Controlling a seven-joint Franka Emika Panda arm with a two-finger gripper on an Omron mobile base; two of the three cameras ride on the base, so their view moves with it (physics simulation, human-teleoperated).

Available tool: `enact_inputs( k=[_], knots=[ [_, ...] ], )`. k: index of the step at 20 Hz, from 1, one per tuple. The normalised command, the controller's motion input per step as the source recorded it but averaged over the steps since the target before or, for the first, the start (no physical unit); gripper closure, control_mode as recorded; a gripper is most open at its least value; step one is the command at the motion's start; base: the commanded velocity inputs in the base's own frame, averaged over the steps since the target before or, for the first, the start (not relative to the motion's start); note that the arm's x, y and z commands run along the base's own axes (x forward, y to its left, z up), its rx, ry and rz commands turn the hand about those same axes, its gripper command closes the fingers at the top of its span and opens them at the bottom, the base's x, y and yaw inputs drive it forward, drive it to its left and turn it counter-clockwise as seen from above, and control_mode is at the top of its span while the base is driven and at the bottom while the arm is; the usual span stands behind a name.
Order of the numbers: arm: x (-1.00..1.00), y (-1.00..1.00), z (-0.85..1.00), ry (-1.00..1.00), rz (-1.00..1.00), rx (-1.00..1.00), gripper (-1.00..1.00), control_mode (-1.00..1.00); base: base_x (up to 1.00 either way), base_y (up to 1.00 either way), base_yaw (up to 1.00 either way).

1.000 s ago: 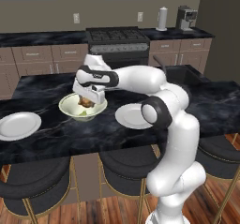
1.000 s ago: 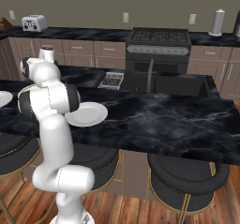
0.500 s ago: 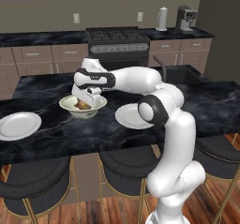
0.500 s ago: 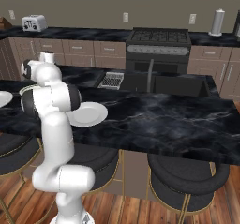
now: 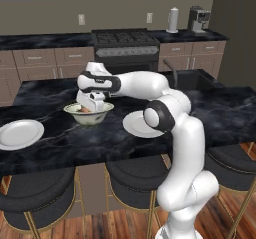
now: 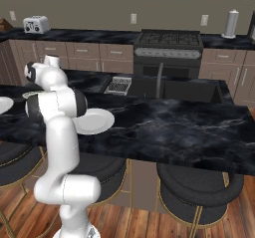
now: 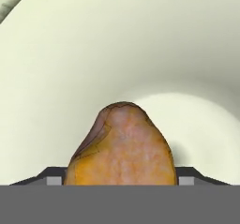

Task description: Pick the chicken drumstick and lemon wedge from their plates and place them in the bowl. Then put the bowl in the fridge.

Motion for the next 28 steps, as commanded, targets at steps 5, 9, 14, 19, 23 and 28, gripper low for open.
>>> enact_inputs(
  k=[5,9,14,19,23,28],
  knots=[
    [0.0,0.05,-0.11,0.07,-0.07,0.0,-1.0,-1.0,0.0,0.0,0.0],
    [-0.06,0.03,-0.04,0.02,-0.06,0.0,-1.0,-1.0,0.0,0.0,0.0],
    [-0.17,0.02,0.01,0.0,-0.04,0.0,-1.0,-1.0,0.0,0.0,0.0],
    [-0.19,0.02,0.06,0.0,-0.01,0.0,-1.0,-1.0,0.0,0.0,0.0],
    [-0.23,0.0,0.12,0.0,0.0,0.0,-1.0,-1.0,0.0,0.0,0.0],
    [-0.28,-0.05,0.19,-0.04,0.0,0.0,-1.0,-1.0,0.0,0.0,0.0]
  ],
)
